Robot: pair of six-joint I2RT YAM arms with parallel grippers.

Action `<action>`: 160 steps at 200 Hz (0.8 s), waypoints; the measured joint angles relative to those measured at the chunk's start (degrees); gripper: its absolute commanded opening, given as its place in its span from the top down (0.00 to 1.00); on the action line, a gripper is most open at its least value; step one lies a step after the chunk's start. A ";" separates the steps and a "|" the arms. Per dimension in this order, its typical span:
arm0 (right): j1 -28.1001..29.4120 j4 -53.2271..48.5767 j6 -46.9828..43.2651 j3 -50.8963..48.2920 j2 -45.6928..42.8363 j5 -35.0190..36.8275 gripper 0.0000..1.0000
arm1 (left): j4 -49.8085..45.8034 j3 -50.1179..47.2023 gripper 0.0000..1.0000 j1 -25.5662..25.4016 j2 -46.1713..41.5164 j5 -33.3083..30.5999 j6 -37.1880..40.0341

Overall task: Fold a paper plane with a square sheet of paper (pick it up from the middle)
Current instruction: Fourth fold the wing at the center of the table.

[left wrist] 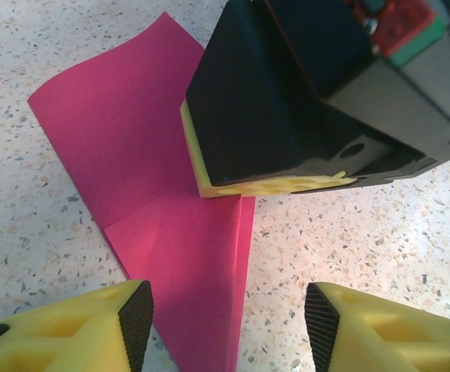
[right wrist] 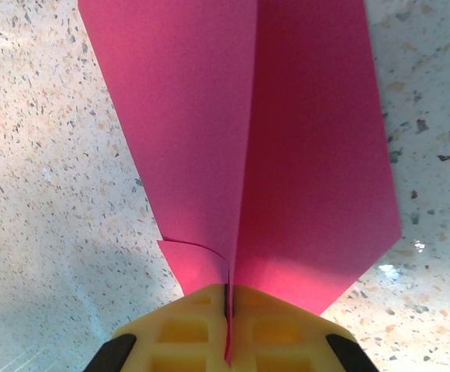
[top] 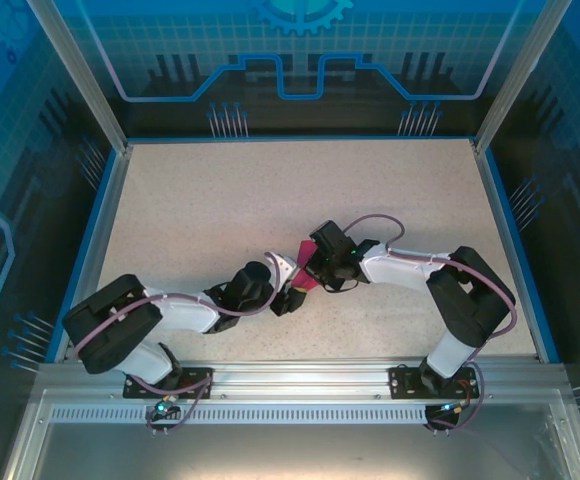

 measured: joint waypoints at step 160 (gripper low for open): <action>-1.11 1.40 4.26 -0.26 0.74 -4.44 0.99 | 11.04 -0.07 0.62 -0.26 10.45 -1.57 0.72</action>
